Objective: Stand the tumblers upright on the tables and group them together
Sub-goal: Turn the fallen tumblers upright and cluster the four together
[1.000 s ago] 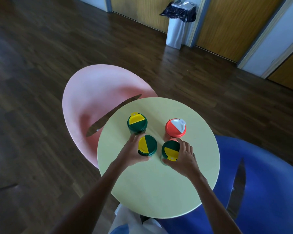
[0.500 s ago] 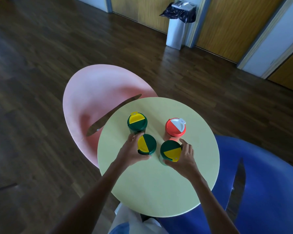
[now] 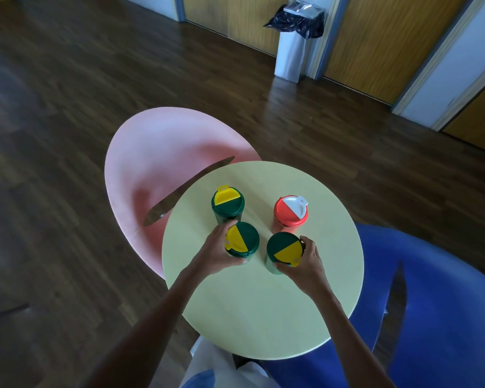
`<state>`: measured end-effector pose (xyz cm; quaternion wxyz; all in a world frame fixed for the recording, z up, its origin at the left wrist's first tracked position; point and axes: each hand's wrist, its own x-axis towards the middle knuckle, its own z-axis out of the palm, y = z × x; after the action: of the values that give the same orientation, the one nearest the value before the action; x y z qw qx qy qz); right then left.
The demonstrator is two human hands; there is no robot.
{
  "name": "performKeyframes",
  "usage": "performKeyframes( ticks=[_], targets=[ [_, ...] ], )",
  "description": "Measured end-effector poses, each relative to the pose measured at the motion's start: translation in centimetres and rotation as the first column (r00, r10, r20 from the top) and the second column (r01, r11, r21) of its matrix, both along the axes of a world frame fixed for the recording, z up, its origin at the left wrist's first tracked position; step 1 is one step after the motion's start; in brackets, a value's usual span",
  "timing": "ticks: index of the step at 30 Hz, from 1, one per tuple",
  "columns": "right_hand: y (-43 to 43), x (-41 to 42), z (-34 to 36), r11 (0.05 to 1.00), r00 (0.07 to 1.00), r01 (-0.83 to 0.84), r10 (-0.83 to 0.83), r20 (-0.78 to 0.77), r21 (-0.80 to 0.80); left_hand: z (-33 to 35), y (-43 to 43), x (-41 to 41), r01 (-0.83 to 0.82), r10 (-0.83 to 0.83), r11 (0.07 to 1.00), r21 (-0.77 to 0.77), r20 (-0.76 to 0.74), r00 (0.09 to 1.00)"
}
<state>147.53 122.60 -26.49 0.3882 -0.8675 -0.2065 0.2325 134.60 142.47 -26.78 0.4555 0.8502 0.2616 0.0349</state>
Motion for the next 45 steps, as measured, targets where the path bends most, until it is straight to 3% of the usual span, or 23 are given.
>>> performKeyframes(
  ticks=[9, 20, 45],
  targets=[
    [0.9, 0.5, 0.3, 0.997, 0.998, -0.07, 0.07, 0.004, 0.04, -0.1, -1.1, 1.3, -0.12, 0.12, 0.993, 0.0, 0.026, 0.992],
    [1.0, -0.1, 0.0, 0.993, 0.996, 0.051, -0.042, -0.075, 0.111, -0.1, -0.9, 1.1, -0.088, 0.088, 0.996, -0.011, 0.027, 0.996],
    [0.8, 0.6, -0.8, 0.992, 0.995, 0.024, -0.012, -0.095, 0.123, -0.8, -1.2, 1.1, -0.091, 0.091, 0.996, 0.005, 0.037, 0.995]
  ],
)
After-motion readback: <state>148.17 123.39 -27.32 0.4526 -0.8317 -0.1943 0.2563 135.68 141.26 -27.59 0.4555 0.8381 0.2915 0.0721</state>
